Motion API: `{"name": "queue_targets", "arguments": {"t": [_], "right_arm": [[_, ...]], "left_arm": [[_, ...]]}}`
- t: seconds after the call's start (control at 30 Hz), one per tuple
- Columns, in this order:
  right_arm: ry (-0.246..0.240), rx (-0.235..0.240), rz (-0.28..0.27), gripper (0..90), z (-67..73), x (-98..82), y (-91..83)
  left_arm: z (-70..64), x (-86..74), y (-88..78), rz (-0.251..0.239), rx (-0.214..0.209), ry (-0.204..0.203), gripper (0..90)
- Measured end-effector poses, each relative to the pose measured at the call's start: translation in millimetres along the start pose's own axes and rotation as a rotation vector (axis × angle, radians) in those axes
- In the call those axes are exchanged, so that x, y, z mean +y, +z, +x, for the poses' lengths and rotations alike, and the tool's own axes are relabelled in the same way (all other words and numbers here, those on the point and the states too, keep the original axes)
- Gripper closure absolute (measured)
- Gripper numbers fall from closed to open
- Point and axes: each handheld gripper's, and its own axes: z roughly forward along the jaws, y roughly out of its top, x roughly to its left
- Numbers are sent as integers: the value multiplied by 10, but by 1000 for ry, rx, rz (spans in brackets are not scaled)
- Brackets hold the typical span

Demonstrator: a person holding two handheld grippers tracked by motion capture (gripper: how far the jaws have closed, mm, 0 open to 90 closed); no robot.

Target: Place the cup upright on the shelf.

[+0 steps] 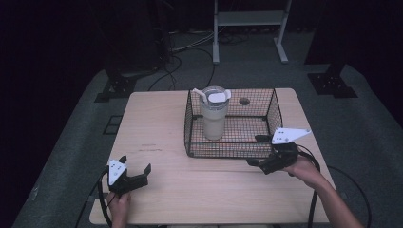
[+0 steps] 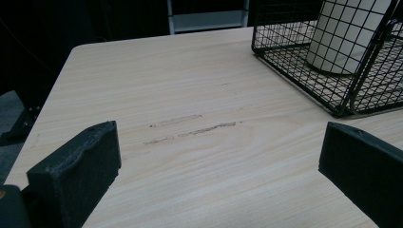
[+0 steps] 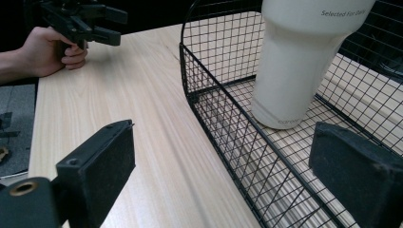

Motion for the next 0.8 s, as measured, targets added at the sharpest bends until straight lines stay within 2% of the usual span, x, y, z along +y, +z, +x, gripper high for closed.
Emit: {"name": "queue_targets", "arguments": {"t": [0.43,0.5,0.8], "right_arm": [[16,10,-13,74,123,-245,-85],[7,2,-9,74,134,-280,-102],[29,-17,-17,75,137,-424,-208]], "left_arm": [[-2,0,-2,1,0,-3,0],[-1,0,-2,-2,0,-3,0],[-2,0,-2,-1,0,-3,0]]}}
